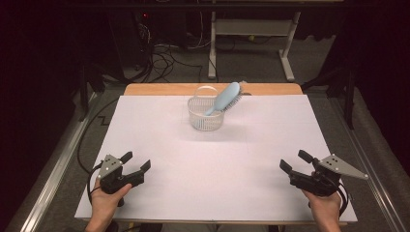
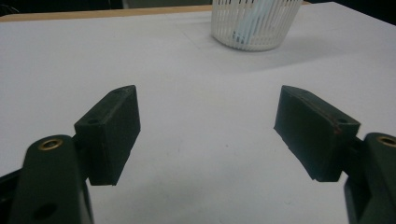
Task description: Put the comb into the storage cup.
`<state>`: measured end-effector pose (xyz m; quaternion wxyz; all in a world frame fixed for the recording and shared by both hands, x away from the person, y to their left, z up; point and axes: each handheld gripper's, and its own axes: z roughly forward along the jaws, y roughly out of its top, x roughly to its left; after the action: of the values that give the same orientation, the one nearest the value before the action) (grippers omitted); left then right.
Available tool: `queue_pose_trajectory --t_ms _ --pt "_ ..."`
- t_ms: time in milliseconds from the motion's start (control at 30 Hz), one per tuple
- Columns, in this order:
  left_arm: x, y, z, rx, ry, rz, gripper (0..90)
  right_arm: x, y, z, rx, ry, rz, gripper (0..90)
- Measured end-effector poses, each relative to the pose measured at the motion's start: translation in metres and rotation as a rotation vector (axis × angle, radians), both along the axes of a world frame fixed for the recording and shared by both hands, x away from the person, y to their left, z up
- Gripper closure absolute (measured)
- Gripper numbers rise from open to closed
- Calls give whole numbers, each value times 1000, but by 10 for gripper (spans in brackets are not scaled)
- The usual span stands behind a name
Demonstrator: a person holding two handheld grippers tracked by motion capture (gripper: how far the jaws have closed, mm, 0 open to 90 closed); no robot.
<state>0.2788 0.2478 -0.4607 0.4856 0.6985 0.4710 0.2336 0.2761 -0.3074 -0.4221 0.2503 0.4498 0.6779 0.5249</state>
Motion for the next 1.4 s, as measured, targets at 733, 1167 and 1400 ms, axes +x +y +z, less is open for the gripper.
queue_pose_trajectory --t_ms 733,1167,1400 --pt "1 4 0 -10 5 30 230 2 -4 -15 -29 21 -40 214" --pt "2 3 0 -8 9 31 229 -4 -11 -19 -29 11 -54 245" --pt "2 3 0 -4 9 27 229 -6 -14 -22 -34 23 -55 241"
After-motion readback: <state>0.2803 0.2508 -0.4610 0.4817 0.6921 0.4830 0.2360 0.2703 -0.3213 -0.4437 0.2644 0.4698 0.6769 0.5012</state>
